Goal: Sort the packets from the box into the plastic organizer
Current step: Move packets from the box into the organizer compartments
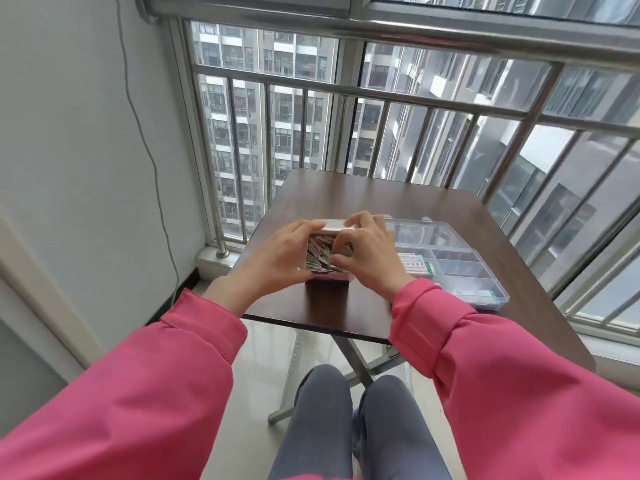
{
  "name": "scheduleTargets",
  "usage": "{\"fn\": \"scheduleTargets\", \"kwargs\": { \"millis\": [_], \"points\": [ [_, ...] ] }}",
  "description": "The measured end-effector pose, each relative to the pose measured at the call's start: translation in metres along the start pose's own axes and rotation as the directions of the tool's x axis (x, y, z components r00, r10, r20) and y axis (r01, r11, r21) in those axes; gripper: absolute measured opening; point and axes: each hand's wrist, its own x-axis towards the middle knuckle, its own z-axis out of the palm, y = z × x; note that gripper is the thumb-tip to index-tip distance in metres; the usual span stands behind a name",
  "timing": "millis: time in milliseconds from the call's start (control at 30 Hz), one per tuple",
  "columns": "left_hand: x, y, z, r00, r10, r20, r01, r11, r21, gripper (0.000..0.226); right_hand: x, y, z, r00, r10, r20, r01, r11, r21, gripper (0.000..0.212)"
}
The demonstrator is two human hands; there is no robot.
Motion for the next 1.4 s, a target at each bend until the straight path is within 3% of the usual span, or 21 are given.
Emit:
{"fn": "scheduleTargets", "kwargs": {
  "millis": [167,633,900,1167,1400],
  "points": [
    [-0.001,0.005,-0.001,1.000,-0.027,0.016,0.026,0.999,0.028,0.075,0.001,-0.005,0.002,1.000,-0.013,0.000,0.012,0.994,-0.105,0.020],
    [0.001,0.009,-0.001,0.998,-0.052,0.037,0.049,0.996,0.073,0.073,0.004,-0.003,0.005,1.000,-0.006,-0.017,0.003,0.982,-0.187,0.036],
    [0.006,0.009,0.000,0.997,-0.065,0.039,0.062,0.994,0.090,0.072,0.003,0.001,0.011,0.986,-0.112,-0.124,0.092,0.983,-0.158,0.029],
    [0.009,0.005,0.004,0.998,-0.053,0.029,0.049,0.991,0.124,0.071,0.003,0.001,0.011,0.991,-0.122,-0.053,0.113,0.981,-0.161,0.028],
    [0.013,0.006,0.007,0.997,-0.065,0.032,0.060,0.988,0.146,0.071,-0.002,0.005,0.009,0.962,-0.136,-0.236,0.094,0.979,-0.181,0.040]
  ]
}}
